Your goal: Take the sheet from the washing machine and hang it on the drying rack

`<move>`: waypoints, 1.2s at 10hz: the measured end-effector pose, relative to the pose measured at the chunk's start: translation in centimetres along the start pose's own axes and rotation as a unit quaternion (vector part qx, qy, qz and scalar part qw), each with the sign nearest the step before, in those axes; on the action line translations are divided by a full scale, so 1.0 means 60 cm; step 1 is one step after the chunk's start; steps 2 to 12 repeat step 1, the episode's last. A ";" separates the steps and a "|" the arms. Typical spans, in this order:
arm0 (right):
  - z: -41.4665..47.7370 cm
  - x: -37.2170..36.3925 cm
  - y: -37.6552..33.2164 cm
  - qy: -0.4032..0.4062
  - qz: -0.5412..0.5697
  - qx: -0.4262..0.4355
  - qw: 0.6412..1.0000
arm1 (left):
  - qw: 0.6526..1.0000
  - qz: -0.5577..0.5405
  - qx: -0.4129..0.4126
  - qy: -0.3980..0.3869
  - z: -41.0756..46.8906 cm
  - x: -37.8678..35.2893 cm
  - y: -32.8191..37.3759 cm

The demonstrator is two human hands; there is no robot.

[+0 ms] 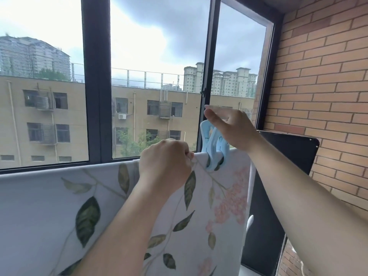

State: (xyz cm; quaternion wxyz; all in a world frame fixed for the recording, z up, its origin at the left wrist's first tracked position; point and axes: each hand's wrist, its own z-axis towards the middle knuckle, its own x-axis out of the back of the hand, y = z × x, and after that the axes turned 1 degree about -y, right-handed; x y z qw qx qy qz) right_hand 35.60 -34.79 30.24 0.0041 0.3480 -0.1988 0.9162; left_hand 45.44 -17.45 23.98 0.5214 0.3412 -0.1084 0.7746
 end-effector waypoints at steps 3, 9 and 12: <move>-0.042 0.006 0.007 0.097 0.051 0.004 0.994 | 1.000 0.005 -0.017 0.023 -0.005 -0.004 -0.002; -0.042 0.006 0.007 0.097 0.051 0.004 0.994 | 1.000 0.005 -0.017 0.023 -0.005 -0.004 -0.002; -0.042 0.006 0.007 0.097 0.051 0.004 0.994 | 1.000 0.005 -0.017 0.023 -0.005 -0.004 -0.002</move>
